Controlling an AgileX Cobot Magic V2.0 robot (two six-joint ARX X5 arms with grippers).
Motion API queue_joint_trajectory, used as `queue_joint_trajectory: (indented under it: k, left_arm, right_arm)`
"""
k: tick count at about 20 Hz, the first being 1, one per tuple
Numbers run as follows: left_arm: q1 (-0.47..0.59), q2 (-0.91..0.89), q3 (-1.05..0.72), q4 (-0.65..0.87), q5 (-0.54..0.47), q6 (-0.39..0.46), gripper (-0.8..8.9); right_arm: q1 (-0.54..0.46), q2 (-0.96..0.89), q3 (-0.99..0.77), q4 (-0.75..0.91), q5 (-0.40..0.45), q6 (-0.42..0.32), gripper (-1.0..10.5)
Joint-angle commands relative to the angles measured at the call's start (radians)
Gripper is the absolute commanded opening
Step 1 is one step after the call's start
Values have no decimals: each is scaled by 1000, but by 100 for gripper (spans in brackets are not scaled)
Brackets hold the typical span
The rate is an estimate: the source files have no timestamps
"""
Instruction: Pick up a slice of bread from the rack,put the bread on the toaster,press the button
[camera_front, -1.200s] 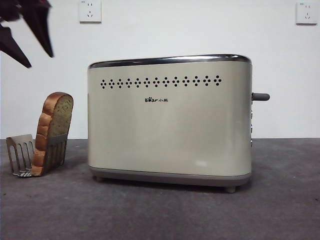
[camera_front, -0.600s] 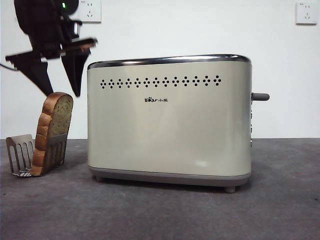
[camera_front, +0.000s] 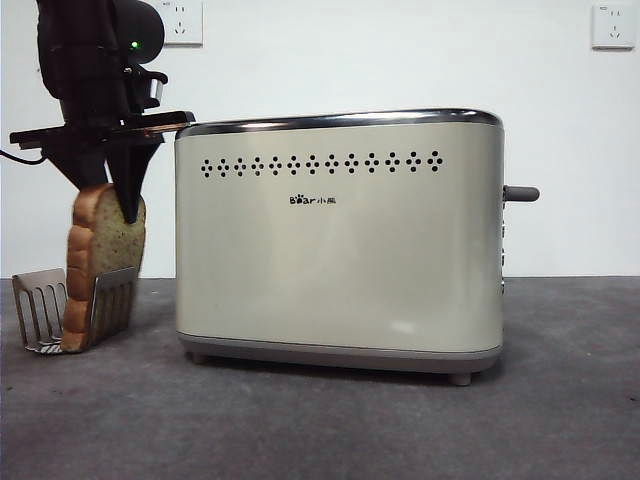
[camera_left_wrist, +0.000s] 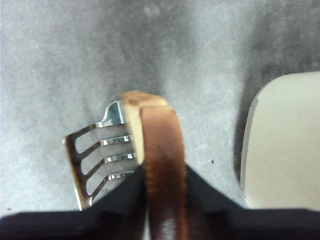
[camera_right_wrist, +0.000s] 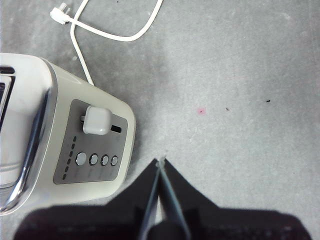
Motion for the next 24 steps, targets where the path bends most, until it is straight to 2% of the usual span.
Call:
queue_joint_trajectory:
  k: [1, 7, 11, 15, 17, 20, 24]
  left_arm:
    - [-1, 10, 13, 0, 1, 0, 26]
    - [5, 8, 129, -102, -24, 38, 26]
    - [5, 8, 292, -221, -76, 103, 26]
    - [3, -23, 439, -221, -73, 201, 26]
    - [-7, -47, 488, -221, -69, 288, 26]
    - [-24, -121, 491, -222, -41, 533, 25]
    - [-52, -243, 491, -222, 192, 761, -13]
  right_arm:
    - [0, 5, 3, 0, 0, -13, 0]
    - [0, 6, 3, 5, 0, -13, 0]
    - [0, 6, 3, 13, 1, -12, 0]
    - [0, 6, 3, 11, 20, -12, 0]
    - [0, 6, 3, 8, 24, -13, 0]
    - [0, 6, 3, 8, 27, -12, 0]
    - [0, 6, 3, 8, 40, -12, 0]
